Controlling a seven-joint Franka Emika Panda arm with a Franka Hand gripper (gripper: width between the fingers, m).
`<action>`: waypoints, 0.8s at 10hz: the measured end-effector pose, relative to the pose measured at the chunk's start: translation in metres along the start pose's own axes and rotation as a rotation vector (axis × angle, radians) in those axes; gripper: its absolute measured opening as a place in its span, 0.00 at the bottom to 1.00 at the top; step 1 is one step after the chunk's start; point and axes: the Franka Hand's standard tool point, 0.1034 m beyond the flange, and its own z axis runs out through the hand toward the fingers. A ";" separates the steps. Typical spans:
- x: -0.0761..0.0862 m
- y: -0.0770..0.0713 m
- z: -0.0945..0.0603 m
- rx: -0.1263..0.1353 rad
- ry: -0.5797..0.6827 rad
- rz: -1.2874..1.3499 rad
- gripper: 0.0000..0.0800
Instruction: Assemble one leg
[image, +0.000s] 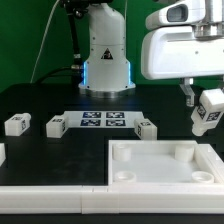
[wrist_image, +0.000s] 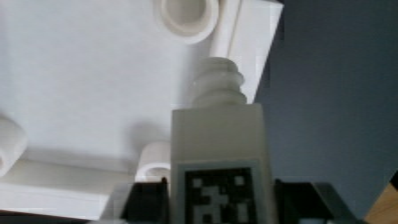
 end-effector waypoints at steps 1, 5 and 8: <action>0.001 0.000 0.000 0.003 0.030 -0.010 0.36; 0.020 0.016 0.002 0.007 0.233 -0.042 0.36; 0.027 0.029 0.004 0.018 0.229 0.082 0.36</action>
Offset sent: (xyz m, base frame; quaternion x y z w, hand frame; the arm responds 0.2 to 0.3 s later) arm 0.0249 -0.0107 0.0014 0.0008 0.2347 -0.0406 0.9712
